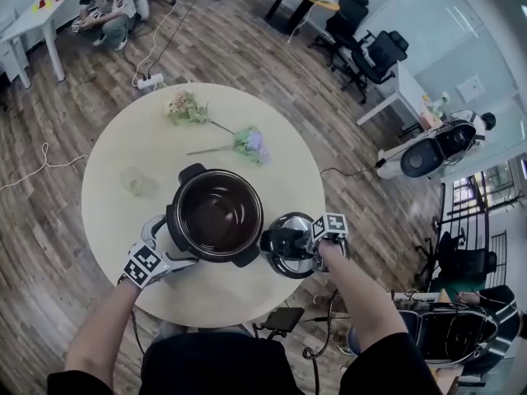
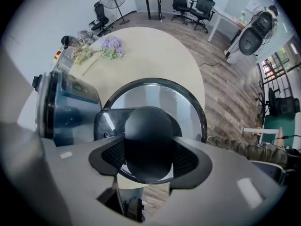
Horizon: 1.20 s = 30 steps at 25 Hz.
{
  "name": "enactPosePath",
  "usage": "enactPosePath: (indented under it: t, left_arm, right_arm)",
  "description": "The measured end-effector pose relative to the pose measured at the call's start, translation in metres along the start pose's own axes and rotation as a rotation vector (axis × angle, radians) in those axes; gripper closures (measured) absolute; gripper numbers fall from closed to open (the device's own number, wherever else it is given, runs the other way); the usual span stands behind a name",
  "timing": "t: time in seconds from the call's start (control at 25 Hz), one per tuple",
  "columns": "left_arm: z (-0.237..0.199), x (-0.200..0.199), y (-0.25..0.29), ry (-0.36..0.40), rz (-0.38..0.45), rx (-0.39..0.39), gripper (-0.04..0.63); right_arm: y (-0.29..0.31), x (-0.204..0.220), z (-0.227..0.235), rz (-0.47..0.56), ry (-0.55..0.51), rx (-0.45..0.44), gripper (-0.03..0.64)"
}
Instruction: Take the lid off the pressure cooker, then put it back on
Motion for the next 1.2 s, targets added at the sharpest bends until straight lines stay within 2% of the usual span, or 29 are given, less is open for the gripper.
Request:
enactPosePath:
  t: [0.32, 0.6, 0.96, 1.2]
  left_arm:
    - [0.001, -0.001, 0.003, -0.004, -0.002, 0.000, 0.006]
    - [0.000, -0.001, -0.002, -0.007, 0.004, 0.001, 0.006]
    - [0.005, -0.002, -0.003, -0.014, 0.012, 0.000, 0.006]
    - [0.005, -0.004, -0.004, -0.015, 0.015, 0.004, 0.006]
  right_arm:
    - [-0.128, -0.038, -0.038, 0.111, 0.003, -0.043, 0.331]
    - [-0.196, -0.062, -0.146, 0.138, -0.118, -0.132, 0.331]
    - [-0.162, -0.058, -0.296, 0.054, -0.276, -0.177, 0.331]
    - [-0.117, -0.046, -0.338, -0.036, -0.328, -0.093, 0.331]
Point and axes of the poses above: the fingertips, and each gripper's own axes: y forward along the fingers, z to its right, x out of its underside, the point moved 7 cm from there along -y, backward along the fingers, and after that the axes turned 13 degrees about -x, right-handed, at the moved point
